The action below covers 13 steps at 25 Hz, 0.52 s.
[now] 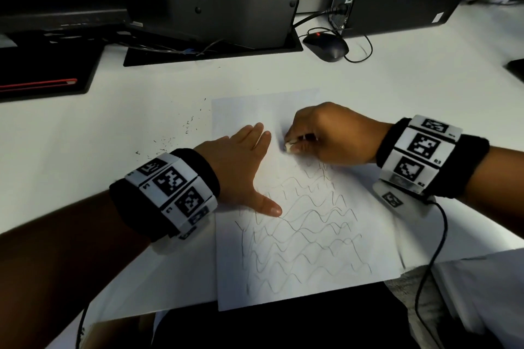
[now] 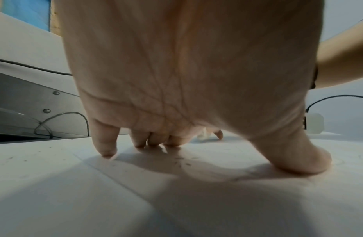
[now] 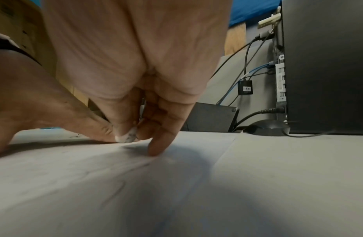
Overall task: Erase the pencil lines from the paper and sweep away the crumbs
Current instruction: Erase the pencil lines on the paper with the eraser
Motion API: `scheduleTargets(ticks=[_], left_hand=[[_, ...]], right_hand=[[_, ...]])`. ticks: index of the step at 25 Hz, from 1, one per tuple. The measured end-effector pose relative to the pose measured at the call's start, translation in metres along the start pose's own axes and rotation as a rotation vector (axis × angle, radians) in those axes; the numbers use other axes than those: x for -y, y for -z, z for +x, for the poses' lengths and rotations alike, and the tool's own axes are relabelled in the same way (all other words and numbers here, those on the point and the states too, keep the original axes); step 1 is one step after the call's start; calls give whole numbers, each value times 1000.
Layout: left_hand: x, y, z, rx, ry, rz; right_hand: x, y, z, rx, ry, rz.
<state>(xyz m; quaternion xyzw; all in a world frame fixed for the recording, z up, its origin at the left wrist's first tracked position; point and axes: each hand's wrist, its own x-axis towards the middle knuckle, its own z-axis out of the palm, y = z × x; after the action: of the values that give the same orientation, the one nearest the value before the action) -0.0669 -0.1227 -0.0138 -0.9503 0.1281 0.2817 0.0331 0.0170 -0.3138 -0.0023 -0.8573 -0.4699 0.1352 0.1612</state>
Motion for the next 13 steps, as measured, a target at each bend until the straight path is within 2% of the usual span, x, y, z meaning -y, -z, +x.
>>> scheduleTargets(ticks=[9,11,13], left_hand=[[-9,1,13,-51,-70,-70],[-7,-1,14,-46,-71,-82],[-6,-1,13,-45,-74,-90]], right_hand=[[6,-11,-1,10,39,-18],[17,-16,-9,99,120,29],[18,-14,-11,162,133,44]])
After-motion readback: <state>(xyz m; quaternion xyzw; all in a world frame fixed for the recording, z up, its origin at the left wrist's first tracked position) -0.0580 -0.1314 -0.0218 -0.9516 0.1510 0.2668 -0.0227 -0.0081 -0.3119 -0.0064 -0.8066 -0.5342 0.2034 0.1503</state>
